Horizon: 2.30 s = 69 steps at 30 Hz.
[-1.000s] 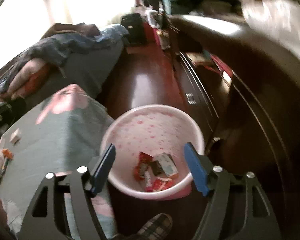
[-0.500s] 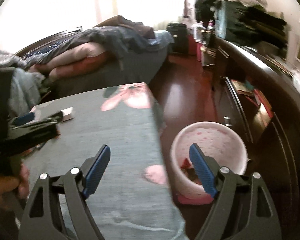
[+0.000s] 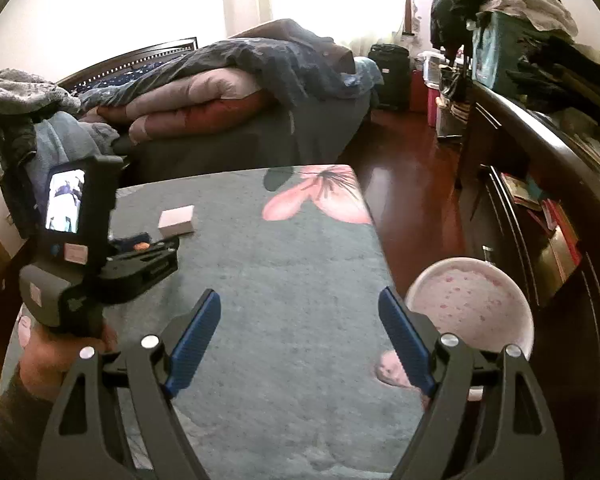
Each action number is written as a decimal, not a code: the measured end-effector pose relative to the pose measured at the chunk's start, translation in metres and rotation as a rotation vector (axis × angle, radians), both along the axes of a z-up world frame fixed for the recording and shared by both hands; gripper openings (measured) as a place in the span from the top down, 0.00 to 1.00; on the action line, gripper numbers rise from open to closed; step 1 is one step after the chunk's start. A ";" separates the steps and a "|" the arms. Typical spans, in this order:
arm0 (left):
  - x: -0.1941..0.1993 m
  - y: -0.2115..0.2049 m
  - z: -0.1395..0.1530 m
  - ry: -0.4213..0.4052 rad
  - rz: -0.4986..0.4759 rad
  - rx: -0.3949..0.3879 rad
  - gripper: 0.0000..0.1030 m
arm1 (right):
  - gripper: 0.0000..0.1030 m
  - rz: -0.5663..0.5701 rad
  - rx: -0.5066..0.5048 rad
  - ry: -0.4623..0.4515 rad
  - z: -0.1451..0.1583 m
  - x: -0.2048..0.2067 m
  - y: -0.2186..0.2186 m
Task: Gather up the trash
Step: 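Move both tools back over the table and grasp the orange toy with the left tool, then hold the orange toy in the left tool while the right tool grasps the pink box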
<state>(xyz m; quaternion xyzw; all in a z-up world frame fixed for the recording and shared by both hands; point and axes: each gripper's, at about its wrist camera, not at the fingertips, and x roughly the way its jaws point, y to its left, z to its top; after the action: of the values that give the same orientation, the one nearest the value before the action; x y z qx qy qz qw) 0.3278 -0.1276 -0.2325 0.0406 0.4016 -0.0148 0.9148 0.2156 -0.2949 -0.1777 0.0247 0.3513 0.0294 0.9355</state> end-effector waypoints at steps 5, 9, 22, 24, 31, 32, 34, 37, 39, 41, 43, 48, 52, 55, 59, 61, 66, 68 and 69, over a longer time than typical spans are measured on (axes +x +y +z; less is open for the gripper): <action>-0.014 0.015 0.019 -0.038 0.006 -0.047 0.73 | 0.20 0.027 0.000 0.004 0.004 0.016 0.024; -0.038 0.034 0.043 -0.103 0.004 -0.069 0.73 | 0.20 0.052 -0.011 0.008 0.008 0.034 0.047; -0.095 0.132 0.069 -0.176 0.119 -0.172 0.73 | 0.20 0.114 -0.086 0.103 -0.018 0.122 0.134; -0.099 0.144 0.069 -0.177 0.134 -0.181 0.73 | 0.20 0.108 -0.110 0.127 -0.029 0.139 0.145; -0.107 0.169 0.062 -0.169 0.163 -0.196 0.73 | 0.20 0.113 -0.070 0.213 -0.061 0.182 0.171; -0.108 0.171 0.061 -0.167 0.164 -0.199 0.73 | 0.20 0.112 -0.069 0.222 -0.063 0.186 0.171; -0.108 0.173 0.060 -0.166 0.167 -0.199 0.73 | 0.22 0.107 -0.063 0.239 -0.069 0.191 0.173; -0.109 0.177 0.060 -0.166 0.169 -0.204 0.73 | 0.35 0.106 -0.072 0.230 -0.072 0.193 0.175; -0.109 0.179 0.060 -0.168 0.172 -0.206 0.73 | 0.47 0.119 -0.075 0.223 -0.071 0.193 0.177; -0.109 0.179 0.060 -0.166 0.174 -0.211 0.73 | 0.49 0.124 -0.079 0.226 -0.070 0.192 0.176; -0.109 0.178 0.062 -0.165 0.167 -0.215 0.73 | 0.49 0.122 -0.076 0.223 -0.068 0.187 0.172; -0.115 0.171 0.068 -0.179 0.143 -0.212 0.73 | 0.49 0.092 -0.076 0.195 -0.059 0.165 0.152; -0.116 0.158 0.074 -0.181 0.125 -0.205 0.73 | 0.49 0.057 -0.027 0.192 -0.054 0.143 0.124; -0.118 0.145 0.077 -0.180 0.106 -0.196 0.73 | 0.49 0.029 0.005 0.189 -0.051 0.125 0.100; -0.121 0.123 0.078 -0.168 0.069 -0.192 0.73 | 0.49 0.011 0.028 0.200 -0.051 0.100 0.076; -0.121 0.111 0.078 -0.156 0.042 -0.203 0.73 | 0.49 0.001 0.030 0.195 -0.050 0.087 0.066; -0.123 0.089 0.081 -0.141 -0.003 -0.210 0.73 | 0.49 -0.020 0.036 0.175 -0.047 0.053 0.045; -0.125 0.080 0.083 -0.143 -0.018 -0.207 0.73 | 0.49 -0.030 0.043 0.167 -0.045 0.041 0.036; -0.126 0.077 0.084 -0.144 -0.023 -0.205 0.73 | 0.49 -0.031 0.048 0.164 -0.044 0.036 0.033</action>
<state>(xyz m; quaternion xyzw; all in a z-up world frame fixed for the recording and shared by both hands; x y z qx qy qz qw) 0.2015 -0.0510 -0.1486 -0.0476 0.3309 -0.0633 0.9403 0.2515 -0.2621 -0.2216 0.0547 0.4253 0.0212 0.9031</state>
